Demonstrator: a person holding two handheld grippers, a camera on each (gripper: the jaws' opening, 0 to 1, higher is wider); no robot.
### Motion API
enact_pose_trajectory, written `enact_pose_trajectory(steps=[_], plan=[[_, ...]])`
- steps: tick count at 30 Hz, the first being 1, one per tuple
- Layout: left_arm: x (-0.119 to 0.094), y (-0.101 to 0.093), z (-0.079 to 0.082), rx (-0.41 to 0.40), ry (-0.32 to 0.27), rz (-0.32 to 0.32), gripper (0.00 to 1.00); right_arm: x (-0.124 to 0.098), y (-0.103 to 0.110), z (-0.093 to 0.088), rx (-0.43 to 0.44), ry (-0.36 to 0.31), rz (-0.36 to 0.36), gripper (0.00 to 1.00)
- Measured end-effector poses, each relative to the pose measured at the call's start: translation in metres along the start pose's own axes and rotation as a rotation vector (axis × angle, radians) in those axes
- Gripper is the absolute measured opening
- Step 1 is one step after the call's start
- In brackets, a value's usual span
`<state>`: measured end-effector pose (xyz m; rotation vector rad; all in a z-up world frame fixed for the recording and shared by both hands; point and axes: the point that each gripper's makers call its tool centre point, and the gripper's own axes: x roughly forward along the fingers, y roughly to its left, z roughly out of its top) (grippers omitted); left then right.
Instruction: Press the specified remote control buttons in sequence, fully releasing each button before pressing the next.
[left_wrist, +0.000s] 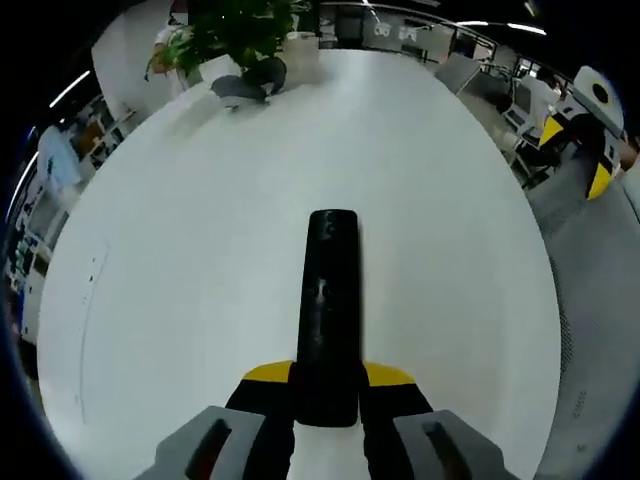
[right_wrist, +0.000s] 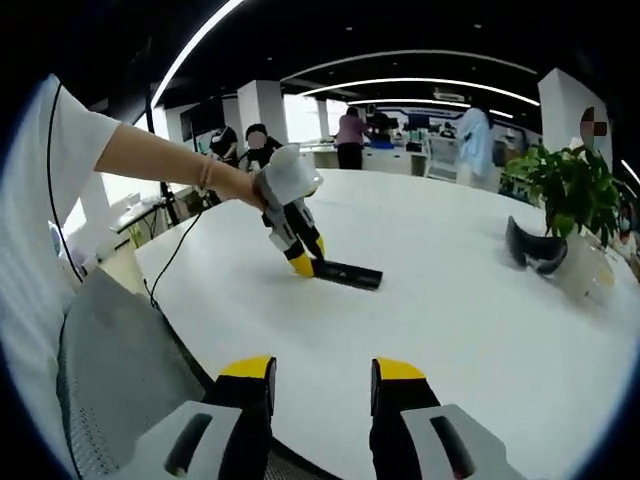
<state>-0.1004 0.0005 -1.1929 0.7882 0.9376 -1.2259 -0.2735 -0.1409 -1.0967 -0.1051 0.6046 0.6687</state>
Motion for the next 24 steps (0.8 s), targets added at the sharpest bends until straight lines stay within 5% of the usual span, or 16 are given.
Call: enact_pose_trajectory(steps=[24], plan=[[-0.009,-0.068,-0.021,0.087,0.033,-0.037,0.23,0.004,0.001,-0.004,-0.017,0.039,0.018,0.28]])
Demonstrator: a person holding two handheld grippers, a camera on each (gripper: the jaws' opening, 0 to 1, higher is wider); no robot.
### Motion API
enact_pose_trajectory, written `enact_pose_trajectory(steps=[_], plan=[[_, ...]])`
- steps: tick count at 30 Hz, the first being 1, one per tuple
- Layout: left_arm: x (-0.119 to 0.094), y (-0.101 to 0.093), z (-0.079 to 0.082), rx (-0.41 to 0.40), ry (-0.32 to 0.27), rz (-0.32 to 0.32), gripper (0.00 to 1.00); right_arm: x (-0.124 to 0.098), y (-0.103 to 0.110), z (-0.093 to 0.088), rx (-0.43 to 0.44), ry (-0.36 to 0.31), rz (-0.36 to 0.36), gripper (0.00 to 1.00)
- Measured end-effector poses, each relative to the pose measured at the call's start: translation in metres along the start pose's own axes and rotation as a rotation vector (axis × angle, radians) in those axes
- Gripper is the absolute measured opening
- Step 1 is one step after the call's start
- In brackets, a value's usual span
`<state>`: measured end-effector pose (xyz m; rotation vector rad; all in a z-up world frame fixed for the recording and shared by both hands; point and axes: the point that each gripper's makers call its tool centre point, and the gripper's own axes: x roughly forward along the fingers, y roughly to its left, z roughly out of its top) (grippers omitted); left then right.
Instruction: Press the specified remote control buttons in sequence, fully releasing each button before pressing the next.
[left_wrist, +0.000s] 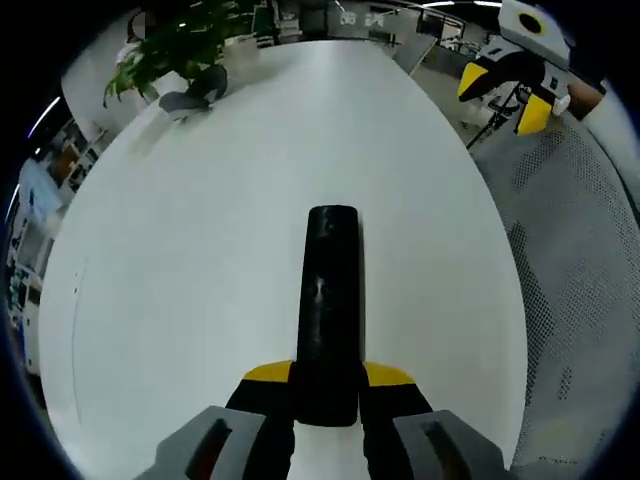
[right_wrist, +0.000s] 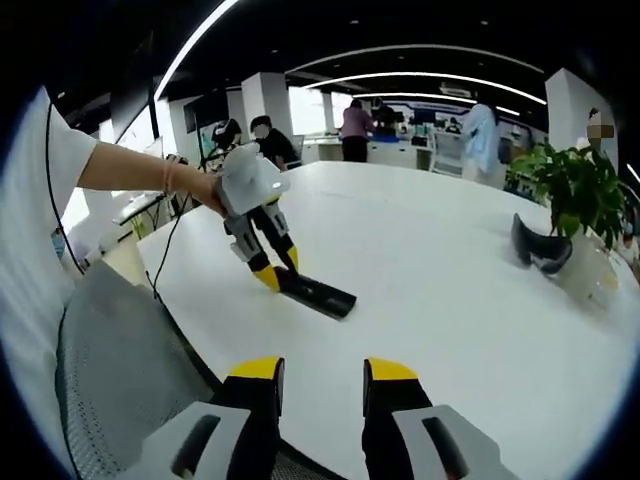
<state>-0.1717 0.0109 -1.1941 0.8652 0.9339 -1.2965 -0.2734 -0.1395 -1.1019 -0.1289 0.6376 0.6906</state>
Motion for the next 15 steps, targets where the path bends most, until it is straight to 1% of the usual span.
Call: enact_pose_trajectory(steps=[7,15], plan=[[-0.001,-0.020,-0.003,0.006,0.011,-0.003,0.23,0.005,0.006,0.003,-0.019,0.010,0.025,0.25],[-0.003,-0.041,-0.007,0.012,0.017,-0.006,0.23,0.007,0.011,-0.003,-0.056,0.051,0.040,0.23]])
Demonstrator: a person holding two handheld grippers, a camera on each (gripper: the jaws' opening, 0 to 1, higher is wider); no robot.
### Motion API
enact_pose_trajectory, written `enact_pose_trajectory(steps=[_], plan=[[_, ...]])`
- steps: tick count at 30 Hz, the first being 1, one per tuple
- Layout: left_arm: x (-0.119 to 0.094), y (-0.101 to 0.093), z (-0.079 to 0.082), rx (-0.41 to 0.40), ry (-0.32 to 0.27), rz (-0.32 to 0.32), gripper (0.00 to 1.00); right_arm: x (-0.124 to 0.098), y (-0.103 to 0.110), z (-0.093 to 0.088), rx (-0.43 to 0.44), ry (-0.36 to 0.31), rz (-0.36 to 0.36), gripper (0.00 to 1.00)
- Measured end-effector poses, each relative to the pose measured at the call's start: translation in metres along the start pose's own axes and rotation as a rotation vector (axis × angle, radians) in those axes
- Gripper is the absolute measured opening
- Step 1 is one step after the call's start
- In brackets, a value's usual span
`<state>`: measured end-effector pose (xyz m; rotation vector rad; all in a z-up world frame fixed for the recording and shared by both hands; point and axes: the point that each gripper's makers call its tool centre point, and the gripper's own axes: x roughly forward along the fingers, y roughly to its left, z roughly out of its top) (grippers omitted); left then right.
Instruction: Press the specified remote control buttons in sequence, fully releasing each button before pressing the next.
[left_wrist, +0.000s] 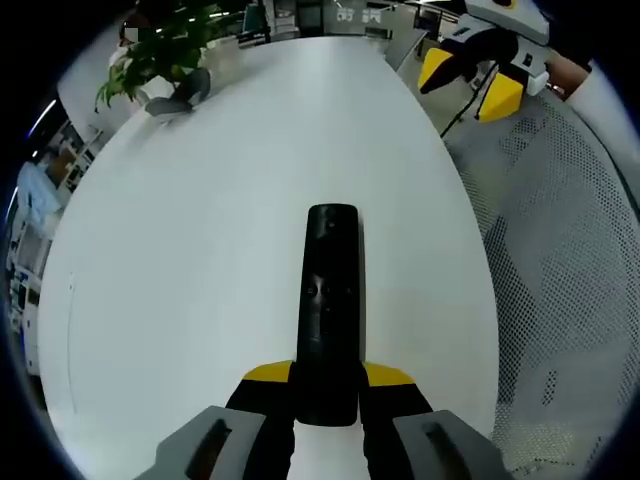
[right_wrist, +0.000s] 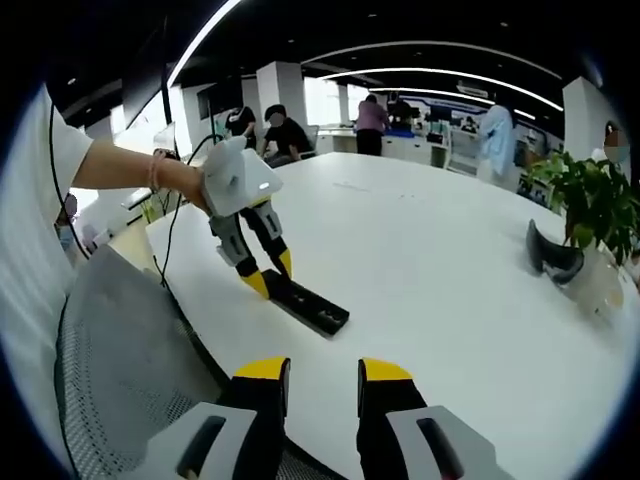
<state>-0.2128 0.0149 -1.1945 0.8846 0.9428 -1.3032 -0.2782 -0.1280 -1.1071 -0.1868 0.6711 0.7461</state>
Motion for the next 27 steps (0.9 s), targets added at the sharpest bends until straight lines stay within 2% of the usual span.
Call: enact_pose_trajectory(steps=[6,9,12,17,27], plan=[[0.000,-0.014,-0.001,0.004,-0.002,0.002,0.23,0.002,0.006,-0.003,-0.005,0.022,0.020,0.21],[-0.001,-0.022,-0.002,0.010,-0.002,0.000,0.23,0.005,0.009,-0.010,-0.051,0.075,0.020,0.20],[-0.001,-0.027,-0.003,0.007,-0.005,0.001,0.23,0.008,0.011,-0.011,-0.059,0.095,0.025,0.17],[-0.001,-0.037,-0.004,-0.018,-0.006,0.009,0.23,0.010,0.012,-0.007,-0.075,0.100,0.037,0.15],[-0.002,-0.059,-0.005,-0.014,0.003,0.012,0.23,0.017,0.017,-0.005,-0.121,0.128,0.076,0.12]])
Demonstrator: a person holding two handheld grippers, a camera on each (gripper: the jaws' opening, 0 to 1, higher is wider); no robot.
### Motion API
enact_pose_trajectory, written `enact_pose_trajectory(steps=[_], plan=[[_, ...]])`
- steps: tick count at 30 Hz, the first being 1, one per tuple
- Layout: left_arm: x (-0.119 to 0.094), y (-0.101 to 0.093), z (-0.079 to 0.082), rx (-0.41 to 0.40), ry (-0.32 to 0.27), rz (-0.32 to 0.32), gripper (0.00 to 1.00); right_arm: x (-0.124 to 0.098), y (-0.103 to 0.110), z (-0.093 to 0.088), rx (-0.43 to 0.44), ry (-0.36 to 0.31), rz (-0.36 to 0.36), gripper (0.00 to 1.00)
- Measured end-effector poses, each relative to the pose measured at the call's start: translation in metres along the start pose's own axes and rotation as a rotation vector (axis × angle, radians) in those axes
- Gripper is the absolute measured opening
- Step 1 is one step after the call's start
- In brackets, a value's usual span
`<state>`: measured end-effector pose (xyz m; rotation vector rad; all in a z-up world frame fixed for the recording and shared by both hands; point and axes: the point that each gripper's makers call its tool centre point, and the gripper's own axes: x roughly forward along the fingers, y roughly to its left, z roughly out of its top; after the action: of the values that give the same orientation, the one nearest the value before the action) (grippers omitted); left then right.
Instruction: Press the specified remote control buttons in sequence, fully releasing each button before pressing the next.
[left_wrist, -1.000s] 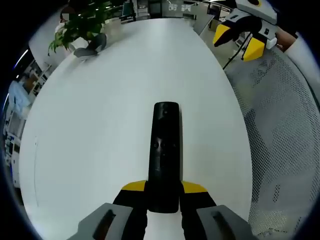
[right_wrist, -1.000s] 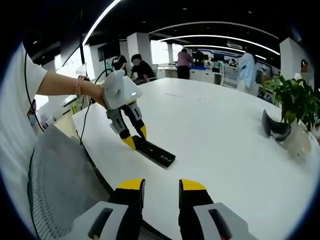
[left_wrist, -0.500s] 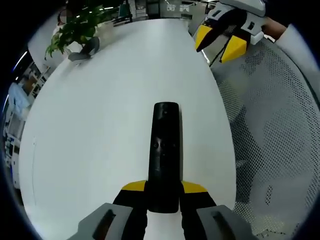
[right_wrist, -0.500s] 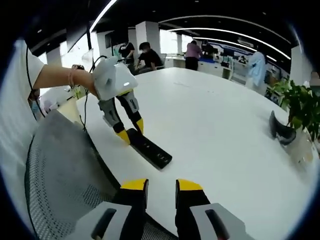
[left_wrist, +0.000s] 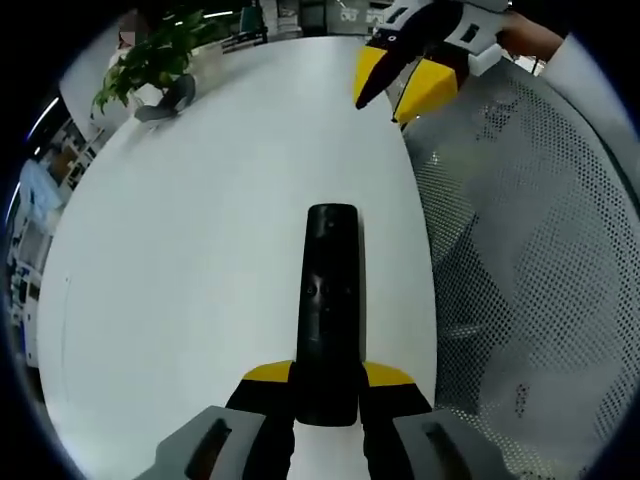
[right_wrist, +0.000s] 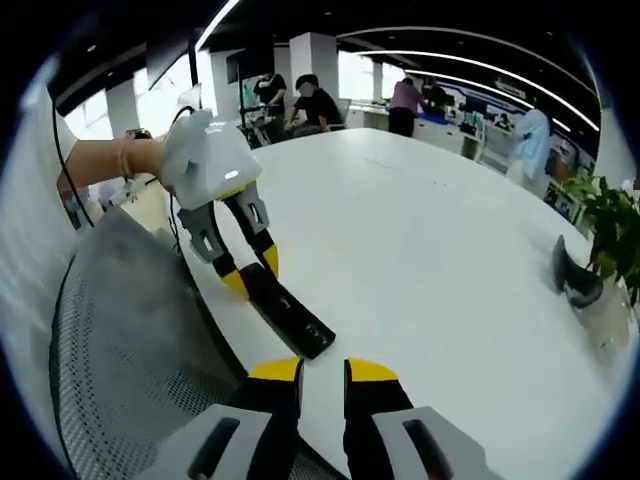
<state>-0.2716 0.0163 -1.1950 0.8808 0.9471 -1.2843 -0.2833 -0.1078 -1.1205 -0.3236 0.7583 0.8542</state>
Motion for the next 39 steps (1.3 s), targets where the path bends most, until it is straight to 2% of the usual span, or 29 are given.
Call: enact_pose_trajectory(steps=[13,18,22,27,31,39], plan=[[-0.001,-0.020,-0.003,0.013,-0.006,-0.001,0.23,0.004,0.007,0.001,-0.049,0.030,0.046,0.09],[-0.002,-0.019,-0.003,0.045,-0.043,-0.016,0.24,0.002,0.008,-0.010,-0.057,0.051,0.061,0.06],[-0.002,-0.019,-0.003,0.060,-0.074,-0.024,0.24,0.002,0.007,-0.019,-0.060,0.063,0.082,0.00],[-0.001,-0.020,-0.001,0.065,-0.068,-0.022,0.24,0.014,0.011,-0.023,-0.058,0.069,0.142,0.00],[0.000,-0.020,0.000,0.053,-0.041,-0.017,0.24,0.028,0.016,-0.022,-0.169,0.123,0.195,0.00],[0.000,-0.019,0.000,0.035,-0.009,-0.015,0.24,0.054,0.025,-0.016,-0.283,0.176,0.260,0.00]])
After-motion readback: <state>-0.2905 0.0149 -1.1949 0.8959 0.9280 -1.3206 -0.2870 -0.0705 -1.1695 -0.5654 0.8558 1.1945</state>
